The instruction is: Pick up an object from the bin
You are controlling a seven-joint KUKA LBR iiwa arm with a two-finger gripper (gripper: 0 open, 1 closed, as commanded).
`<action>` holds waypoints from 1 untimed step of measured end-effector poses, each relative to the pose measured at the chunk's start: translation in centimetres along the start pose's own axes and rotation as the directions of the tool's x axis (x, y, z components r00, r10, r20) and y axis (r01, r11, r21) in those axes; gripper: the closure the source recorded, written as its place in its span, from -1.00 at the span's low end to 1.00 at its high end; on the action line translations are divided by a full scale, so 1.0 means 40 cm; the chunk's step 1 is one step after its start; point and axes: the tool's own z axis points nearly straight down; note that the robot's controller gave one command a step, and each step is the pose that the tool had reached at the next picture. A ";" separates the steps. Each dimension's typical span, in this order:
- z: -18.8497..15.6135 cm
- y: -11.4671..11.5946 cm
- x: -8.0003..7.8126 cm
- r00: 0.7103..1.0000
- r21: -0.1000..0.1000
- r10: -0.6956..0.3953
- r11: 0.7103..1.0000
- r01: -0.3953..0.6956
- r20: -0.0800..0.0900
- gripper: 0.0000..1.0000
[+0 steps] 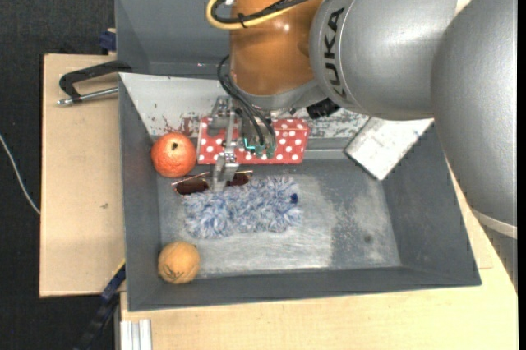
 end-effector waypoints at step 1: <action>-0.013 -0.002 -0.004 1.000 -0.002 0.002 1.000 -0.002 0.008 -1.00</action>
Offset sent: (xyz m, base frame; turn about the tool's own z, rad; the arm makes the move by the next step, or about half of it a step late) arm -0.0034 -0.0097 -0.0129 -0.2793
